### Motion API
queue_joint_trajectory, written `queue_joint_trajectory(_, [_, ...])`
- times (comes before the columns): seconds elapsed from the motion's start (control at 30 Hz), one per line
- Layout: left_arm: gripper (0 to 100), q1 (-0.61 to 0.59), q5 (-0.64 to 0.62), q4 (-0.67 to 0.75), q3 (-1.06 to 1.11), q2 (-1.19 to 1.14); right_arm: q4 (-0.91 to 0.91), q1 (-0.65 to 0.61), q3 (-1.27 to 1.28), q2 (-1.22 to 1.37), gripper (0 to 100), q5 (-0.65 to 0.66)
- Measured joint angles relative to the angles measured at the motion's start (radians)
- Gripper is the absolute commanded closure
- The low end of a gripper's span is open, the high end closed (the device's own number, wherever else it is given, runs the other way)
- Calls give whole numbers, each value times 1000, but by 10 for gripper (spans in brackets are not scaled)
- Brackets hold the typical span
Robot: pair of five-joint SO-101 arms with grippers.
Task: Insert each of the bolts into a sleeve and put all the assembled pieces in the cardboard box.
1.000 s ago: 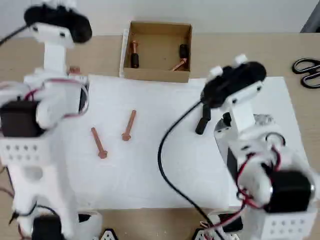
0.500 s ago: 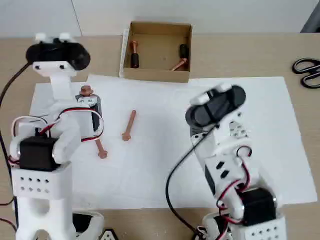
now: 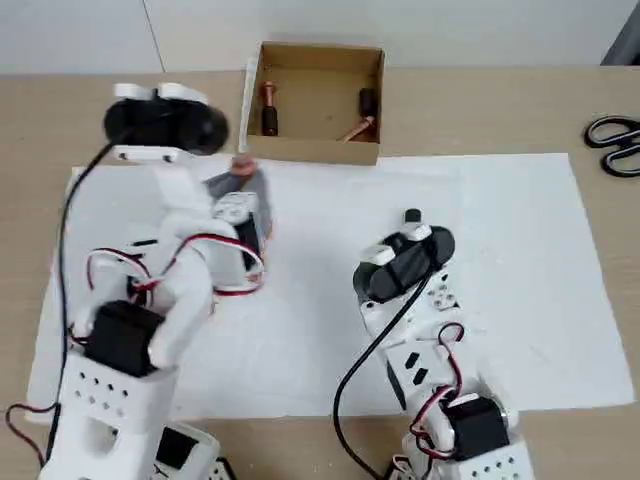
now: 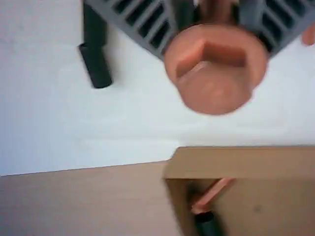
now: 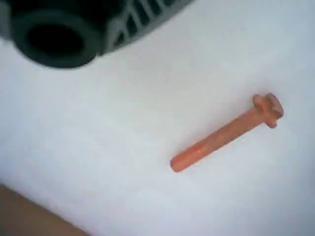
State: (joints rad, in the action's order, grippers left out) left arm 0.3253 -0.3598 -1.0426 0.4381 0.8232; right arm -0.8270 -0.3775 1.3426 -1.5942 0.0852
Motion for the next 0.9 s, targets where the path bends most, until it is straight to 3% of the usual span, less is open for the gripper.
queue_joint_trajectory(0.17, [994,112,11,63,6,2,43,-6,68,-61,995,-120])
queue_joint_trajectory(0.4, [994,147,-20,163,124,5,74,-121,127,-147,995,-135])
queue_joint_trajectory(0.63, [994,164,-26,290,236,5,74,-135,132,-150,995,-138])
queue_joint_trajectory(0.9, [994,250,-26,328,267,3,74,-140,152,-150,995,-138])
